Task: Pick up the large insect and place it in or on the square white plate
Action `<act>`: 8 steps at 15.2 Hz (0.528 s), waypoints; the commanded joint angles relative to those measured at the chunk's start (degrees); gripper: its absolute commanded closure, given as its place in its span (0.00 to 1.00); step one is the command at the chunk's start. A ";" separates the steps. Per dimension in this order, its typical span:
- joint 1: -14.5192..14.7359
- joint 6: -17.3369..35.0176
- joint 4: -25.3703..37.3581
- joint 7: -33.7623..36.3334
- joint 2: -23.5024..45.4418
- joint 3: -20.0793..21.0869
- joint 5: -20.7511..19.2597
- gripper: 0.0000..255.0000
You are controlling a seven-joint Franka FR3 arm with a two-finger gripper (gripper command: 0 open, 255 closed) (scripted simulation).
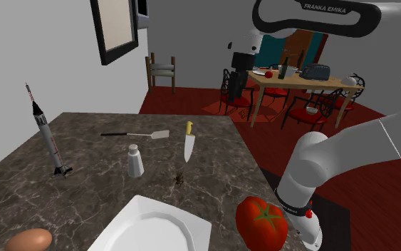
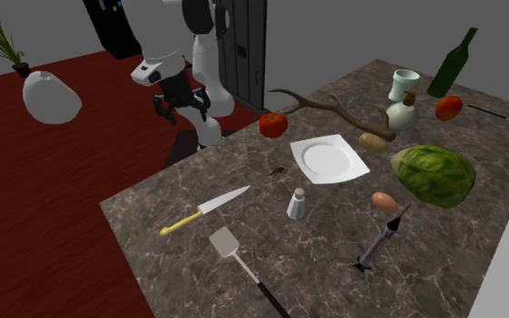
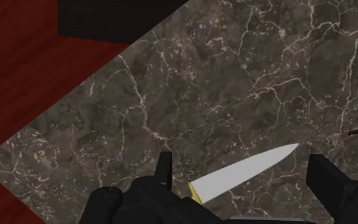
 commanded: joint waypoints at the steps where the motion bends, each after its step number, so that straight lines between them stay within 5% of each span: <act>1: 0.00 0.00 0.00 0.00 0.00 0.00 0.00 0.00; 8: 2.23 6.48 -3.75 10.29 2.21 11.15 3.35 0.00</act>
